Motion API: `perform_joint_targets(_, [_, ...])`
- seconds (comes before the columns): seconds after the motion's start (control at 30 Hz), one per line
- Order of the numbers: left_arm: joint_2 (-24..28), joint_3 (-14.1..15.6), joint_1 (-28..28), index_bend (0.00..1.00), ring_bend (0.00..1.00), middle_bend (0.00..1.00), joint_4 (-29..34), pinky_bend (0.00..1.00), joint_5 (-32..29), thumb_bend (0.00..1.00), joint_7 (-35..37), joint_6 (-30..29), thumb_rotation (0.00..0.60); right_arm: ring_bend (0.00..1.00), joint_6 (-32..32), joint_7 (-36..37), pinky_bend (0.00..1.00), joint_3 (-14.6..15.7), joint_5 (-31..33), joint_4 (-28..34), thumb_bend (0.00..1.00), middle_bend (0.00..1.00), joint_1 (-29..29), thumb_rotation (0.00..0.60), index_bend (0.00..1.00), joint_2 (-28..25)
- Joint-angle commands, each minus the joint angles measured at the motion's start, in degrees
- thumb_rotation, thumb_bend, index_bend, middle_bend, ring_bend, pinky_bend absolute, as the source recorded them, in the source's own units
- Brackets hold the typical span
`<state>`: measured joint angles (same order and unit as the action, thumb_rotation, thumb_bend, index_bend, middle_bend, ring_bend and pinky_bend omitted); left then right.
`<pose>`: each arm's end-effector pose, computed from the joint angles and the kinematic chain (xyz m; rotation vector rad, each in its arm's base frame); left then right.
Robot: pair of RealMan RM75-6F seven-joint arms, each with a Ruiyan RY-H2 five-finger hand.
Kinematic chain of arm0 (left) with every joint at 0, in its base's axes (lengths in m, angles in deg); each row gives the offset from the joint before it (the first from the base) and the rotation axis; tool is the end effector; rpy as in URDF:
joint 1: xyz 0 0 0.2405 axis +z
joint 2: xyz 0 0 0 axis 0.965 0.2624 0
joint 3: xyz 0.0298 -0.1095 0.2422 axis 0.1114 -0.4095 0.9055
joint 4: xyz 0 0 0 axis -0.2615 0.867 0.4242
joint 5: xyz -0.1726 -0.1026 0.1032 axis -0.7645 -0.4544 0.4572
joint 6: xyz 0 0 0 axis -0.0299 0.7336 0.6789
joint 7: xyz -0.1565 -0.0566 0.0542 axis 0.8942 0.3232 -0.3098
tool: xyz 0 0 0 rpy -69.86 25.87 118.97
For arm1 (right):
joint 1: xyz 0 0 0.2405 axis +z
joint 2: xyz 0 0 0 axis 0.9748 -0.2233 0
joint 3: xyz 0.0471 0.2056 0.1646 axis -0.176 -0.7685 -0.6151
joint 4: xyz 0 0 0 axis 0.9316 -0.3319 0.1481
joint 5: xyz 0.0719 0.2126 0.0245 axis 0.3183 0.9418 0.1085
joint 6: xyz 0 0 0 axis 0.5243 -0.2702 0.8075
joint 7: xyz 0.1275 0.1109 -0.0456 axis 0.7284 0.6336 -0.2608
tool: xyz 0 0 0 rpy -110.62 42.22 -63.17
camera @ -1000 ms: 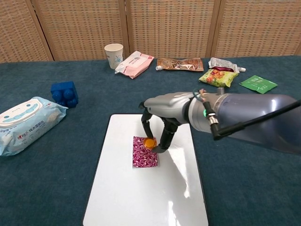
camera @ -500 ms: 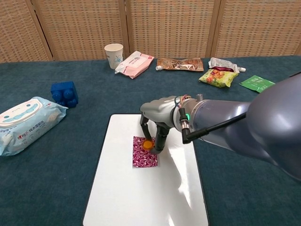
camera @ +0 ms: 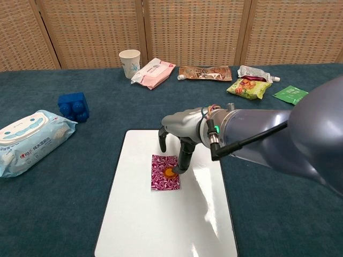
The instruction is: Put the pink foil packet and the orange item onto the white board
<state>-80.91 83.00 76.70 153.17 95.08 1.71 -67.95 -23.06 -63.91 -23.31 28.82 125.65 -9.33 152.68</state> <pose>-0.3853 0.1775 0.2115 -1.0126 -1.1746 -0.9014 -0.0205 -0.3482 -0.1315 2.0769 -1.0105 0.5828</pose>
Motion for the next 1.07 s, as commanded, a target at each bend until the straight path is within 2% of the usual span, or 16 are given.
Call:
perform_joint_targets(0.03, [0.0,0.0,0.0,0.0,0.0,0.0,-0.1,0.0,0.0,0.0,0.1,0.1,0.588,0.0,-0.9,0.7,0.0,-0.1,-1.6,2.4,0.36,0.0,-0.6,0.6,0.28,-2.0])
perform_joint_targets(0.13, [0.0,0.0,-0.1,0.0,0.0,0.0,-0.2,0.0,0.1,0.0,0.2,0.2,0.587,0.0,-2.3,2.4,0.0,0.3,-5.9,6.7,0.36,0.0,-2.3,0.6,0.28,-6.1])
perform_joint_targets(0.23, [0.1,0.0,0.2,0.0,0.0,0.0,0.1,0.0,0.4,0.0,0.3,-0.5,0.586,0.0,-3.2,6.8,0.0,1.8,-14.0,10.8,0.27,0.0,-5.9,0.6,0.26,-11.7])
perform_joint_targets(0.27, [0.2,0.0,0.3,0.0,0.0,0.0,0.2,0.0,0.6,0.0,0.3,-0.7,0.587,0.0,-3.3,8.8,0.0,2.6,-17.4,11.6,0.21,0.0,-7.4,0.6,0.23,-13.6])
perform_joint_targets(0.3, [0.3,0.0,0.3,0.0,0.0,0.0,0.4,0.0,0.8,0.0,0.3,-1.0,0.587,0.0,-3.9,11.3,0.0,3.4,-21.0,12.1,0.16,0.0,-9.3,0.6,0.21,-15.6])
perform_joint_targets(0.43, [0.4,0.3,0.5,0.0,0.0,0.0,1.0,0.0,1.6,0.0,-0.3,-1.7,0.588,0.0,-5.3,23.8,0.0,7.0,-34.4,11.9,0.08,0.0,-17.2,0.6,0.19,-23.2])
perform_joint_targets(0.57, [0.4,0.6,0.8,0.0,0.0,0.0,1.8,0.0,2.6,0.0,-1.3,-2.7,0.588,0.0,-6.4,39.6,0.0,10.2,-45.2,7.8,0.02,0.0,-24.7,0.6,0.17,-30.0])
perform_joint_targets(0.7, [0.2,0.9,1.1,0.0,0.0,0.0,2.4,0.0,3.8,0.0,-2.6,-4.0,0.588,0.0,-9.1,52.5,0.0,12.5,-52.6,0.0,0.0,0.0,-30.7,0.6,0.16,-31.8])
perform_joint_targets(0.83, [0.1,1.0,1.2,0.0,0.0,0.0,2.8,0.0,4.4,0.0,-3.5,-4.6,0.587,0.0,-13.3,59.9,0.0,14.3,-56.7,-7.6,0.0,0.0,-35.5,0.6,0.14,-30.6])
perform_joint_targets(0.93, [0.0,1.2,1.4,0.0,0.0,0.0,3.1,0.0,4.9,0.0,-4.1,-5.1,0.588,0.0,-16.3,62.2,0.0,15.6,-58.5,-11.3,0.0,0.0,-38.7,0.6,0.07,-29.8])
perform_joint_targets(1.07, [0.0,1.2,1.6,0.0,0.0,0.0,3.5,0.0,5.3,0.0,-4.7,-5.9,0.587,0.0,-21.0,61.8,0.0,15.8,-60.3,-10.3,0.0,0.0,-42.6,0.6,0.05,-30.3])
